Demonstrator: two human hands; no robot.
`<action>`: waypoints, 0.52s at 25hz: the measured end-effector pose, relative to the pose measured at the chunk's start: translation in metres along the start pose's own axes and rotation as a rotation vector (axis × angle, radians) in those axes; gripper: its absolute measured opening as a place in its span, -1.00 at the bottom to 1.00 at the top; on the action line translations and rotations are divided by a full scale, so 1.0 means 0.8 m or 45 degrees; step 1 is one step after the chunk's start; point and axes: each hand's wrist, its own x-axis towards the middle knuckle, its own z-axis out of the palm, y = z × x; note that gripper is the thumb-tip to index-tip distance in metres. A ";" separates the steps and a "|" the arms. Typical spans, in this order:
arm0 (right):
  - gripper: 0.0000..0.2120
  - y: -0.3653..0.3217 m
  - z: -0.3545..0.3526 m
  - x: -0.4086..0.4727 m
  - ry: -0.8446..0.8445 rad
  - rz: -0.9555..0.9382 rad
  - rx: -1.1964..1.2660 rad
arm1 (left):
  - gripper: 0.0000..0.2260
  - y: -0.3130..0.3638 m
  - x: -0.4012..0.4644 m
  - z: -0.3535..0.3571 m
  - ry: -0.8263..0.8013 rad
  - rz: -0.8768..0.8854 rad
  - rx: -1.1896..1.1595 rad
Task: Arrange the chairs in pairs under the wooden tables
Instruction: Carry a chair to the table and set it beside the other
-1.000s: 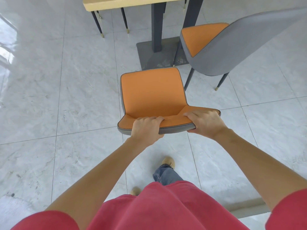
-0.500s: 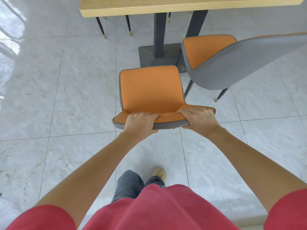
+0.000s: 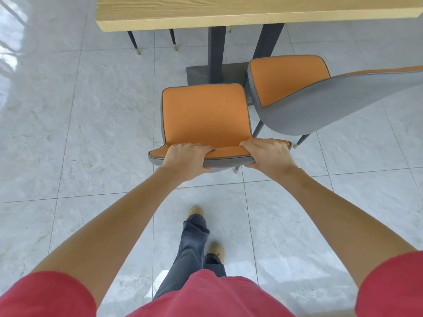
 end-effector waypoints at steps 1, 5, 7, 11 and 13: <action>-0.53 0.003 0.004 0.011 0.011 0.002 0.007 | -0.65 -0.009 0.010 -0.006 -0.011 -0.008 -0.007; -0.56 0.029 0.009 0.043 0.043 -0.026 0.017 | -0.66 -0.022 0.045 -0.014 0.008 -0.008 0.009; -0.54 0.049 0.003 0.048 0.058 -0.024 -0.018 | -0.69 -0.012 0.062 -0.013 0.046 0.028 0.011; -0.45 0.082 -0.004 0.067 0.031 0.003 -0.055 | -0.73 -0.002 0.102 -0.018 0.064 0.043 0.008; -0.45 0.096 -0.003 0.078 0.023 0.004 -0.064 | -0.74 -0.002 0.119 -0.022 0.063 0.037 0.017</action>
